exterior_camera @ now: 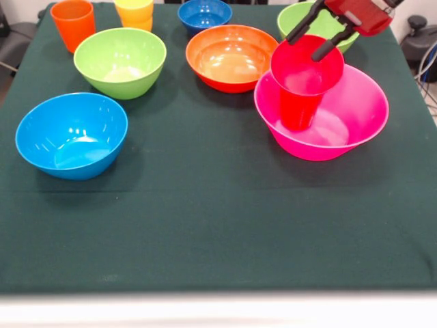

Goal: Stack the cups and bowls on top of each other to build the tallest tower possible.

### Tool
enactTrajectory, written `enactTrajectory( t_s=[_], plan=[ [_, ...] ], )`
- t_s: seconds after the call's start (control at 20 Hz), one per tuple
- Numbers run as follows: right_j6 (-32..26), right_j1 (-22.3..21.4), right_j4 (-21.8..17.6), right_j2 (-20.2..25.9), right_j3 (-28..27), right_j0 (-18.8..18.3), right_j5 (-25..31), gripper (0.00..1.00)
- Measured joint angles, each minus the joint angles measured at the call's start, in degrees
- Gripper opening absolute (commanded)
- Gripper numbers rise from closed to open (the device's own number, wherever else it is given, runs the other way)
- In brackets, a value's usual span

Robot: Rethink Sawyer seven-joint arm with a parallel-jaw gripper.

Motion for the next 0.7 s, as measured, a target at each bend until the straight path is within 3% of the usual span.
enactTrajectory(
  t_s=[0.7],
  plan=[
    [0.0, -0.1, 0.0, 0.9, 0.0, -1.6, 0.0, 1.0]
  ],
)
